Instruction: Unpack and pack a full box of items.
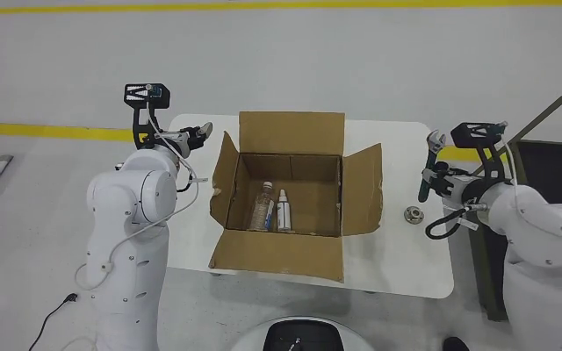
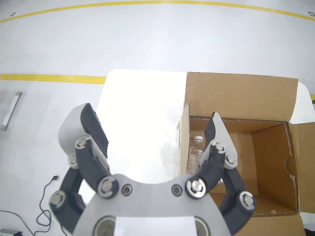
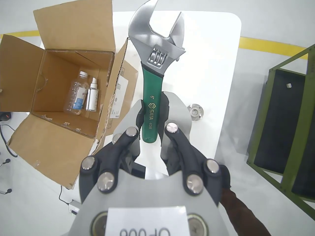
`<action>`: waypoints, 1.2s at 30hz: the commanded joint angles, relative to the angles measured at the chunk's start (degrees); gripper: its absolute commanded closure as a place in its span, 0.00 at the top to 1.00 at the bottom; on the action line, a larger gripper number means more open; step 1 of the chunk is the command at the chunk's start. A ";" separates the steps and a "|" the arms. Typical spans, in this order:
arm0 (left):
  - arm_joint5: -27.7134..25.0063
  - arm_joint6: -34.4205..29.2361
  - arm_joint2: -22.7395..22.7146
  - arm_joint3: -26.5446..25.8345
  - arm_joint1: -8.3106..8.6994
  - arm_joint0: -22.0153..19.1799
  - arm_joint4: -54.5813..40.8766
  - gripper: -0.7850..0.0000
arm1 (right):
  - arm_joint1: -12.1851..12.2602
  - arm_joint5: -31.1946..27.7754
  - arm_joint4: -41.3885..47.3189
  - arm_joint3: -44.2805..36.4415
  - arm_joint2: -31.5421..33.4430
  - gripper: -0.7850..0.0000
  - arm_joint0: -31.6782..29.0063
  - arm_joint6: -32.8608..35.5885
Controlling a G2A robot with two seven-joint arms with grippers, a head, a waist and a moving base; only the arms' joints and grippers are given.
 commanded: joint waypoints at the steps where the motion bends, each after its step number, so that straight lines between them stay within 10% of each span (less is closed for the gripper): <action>1: 0.00 0.00 0.00 0.00 0.00 0.00 0.00 1.00 | 0.00 0.00 0.00 0.00 0.00 0.00 0.00 0.00; 19: 0.00 0.00 0.00 0.00 0.00 0.00 0.00 1.00 | -4.50 10.05 14.53 19.41 -32.14 0.00 15.28 -22.95; 36: 0.00 0.00 0.00 0.00 0.00 0.00 0.00 1.00 | -12.40 19.93 9.10 49.39 -58.87 0.00 27.18 -22.42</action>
